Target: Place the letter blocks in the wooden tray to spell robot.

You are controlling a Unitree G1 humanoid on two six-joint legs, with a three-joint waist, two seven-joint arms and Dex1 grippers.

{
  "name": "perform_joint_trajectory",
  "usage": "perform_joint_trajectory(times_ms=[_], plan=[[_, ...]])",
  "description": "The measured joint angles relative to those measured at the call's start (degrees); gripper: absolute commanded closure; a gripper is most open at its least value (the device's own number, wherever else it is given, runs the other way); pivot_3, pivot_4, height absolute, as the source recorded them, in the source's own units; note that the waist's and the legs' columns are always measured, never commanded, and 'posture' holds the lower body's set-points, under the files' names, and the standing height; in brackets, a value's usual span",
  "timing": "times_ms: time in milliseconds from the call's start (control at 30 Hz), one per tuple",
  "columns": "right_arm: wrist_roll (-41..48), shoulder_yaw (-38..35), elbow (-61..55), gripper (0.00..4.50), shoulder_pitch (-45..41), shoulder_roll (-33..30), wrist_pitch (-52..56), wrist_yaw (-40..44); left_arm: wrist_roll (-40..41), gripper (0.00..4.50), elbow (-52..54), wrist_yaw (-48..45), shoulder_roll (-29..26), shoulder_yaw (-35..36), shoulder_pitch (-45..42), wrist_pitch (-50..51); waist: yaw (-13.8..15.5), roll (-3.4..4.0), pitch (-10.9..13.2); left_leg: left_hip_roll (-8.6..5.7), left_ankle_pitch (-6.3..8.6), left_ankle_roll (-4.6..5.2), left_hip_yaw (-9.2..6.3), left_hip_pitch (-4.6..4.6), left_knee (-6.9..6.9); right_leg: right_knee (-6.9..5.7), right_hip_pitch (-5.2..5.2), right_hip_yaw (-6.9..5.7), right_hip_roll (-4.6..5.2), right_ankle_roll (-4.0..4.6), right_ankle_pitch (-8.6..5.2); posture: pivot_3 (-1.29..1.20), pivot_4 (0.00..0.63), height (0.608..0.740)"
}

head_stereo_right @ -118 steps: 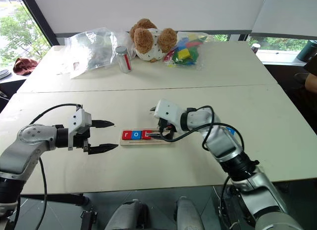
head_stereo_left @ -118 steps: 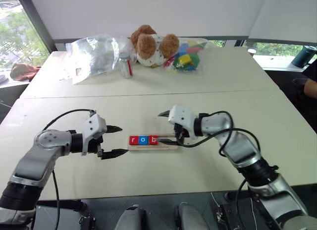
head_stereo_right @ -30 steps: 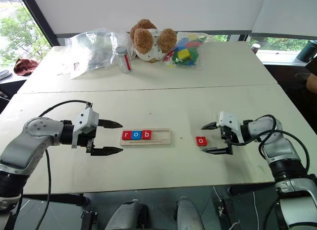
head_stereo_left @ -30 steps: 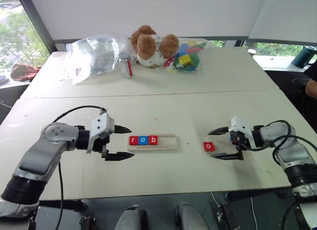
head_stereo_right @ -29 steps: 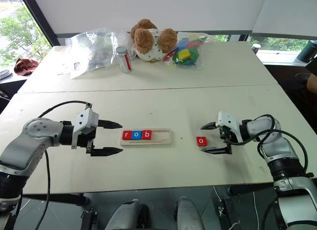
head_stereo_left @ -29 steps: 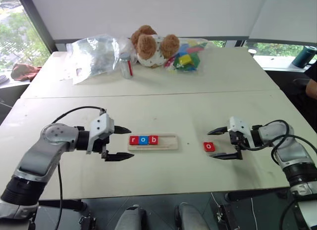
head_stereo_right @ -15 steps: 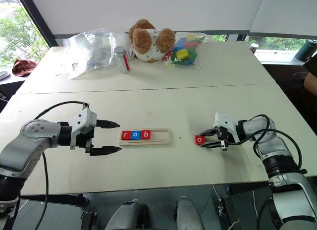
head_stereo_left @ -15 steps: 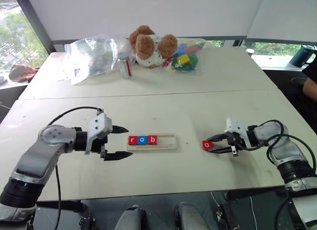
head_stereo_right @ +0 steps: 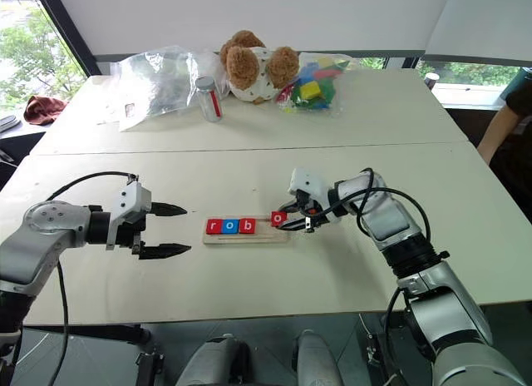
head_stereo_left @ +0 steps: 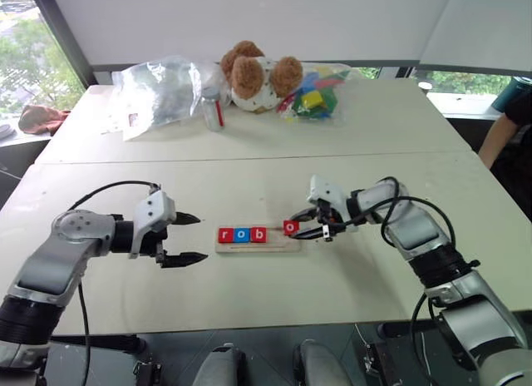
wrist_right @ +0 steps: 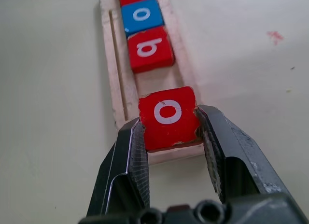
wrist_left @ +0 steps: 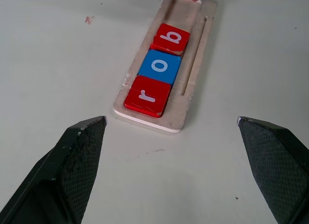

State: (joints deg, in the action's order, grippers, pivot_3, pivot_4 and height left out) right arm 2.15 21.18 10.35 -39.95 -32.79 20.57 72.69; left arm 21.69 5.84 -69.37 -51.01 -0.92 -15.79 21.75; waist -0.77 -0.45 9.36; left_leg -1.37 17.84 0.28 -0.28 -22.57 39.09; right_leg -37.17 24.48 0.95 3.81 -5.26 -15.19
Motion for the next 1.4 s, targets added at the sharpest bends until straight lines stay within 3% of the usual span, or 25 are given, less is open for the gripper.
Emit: perform_joint_trajectory(times_ms=[1233, 1400], plan=[[-4.13, 3.18, 7.69, 3.38, -4.23, 8.68, -3.59, -1.87, 0.3, 0.0, 4.02, 5.85, 3.28, 0.21, 4.11, 1.42, -0.16, 0.0, 0.0, 0.02, -0.01, -0.01, 0.0, 0.01, -0.01, -0.06, 0.04, -0.03, -0.05, 0.0, 0.0, 0.0, 0.15, 0.74], [-4.28, 3.17, 8.07, 0.91, -4.97, 8.7, -4.06, -1.71, 0.25, 0.0, 3.89, 5.88, 3.64, 0.21, 3.92, 1.38, -0.17, 0.0, 0.0, 0.02, -0.01, -0.01, 0.0, 0.01, -0.01, -0.06, 0.04, -0.03, -0.05, 0.0, 0.0, 0.0, 0.15, 0.74]])
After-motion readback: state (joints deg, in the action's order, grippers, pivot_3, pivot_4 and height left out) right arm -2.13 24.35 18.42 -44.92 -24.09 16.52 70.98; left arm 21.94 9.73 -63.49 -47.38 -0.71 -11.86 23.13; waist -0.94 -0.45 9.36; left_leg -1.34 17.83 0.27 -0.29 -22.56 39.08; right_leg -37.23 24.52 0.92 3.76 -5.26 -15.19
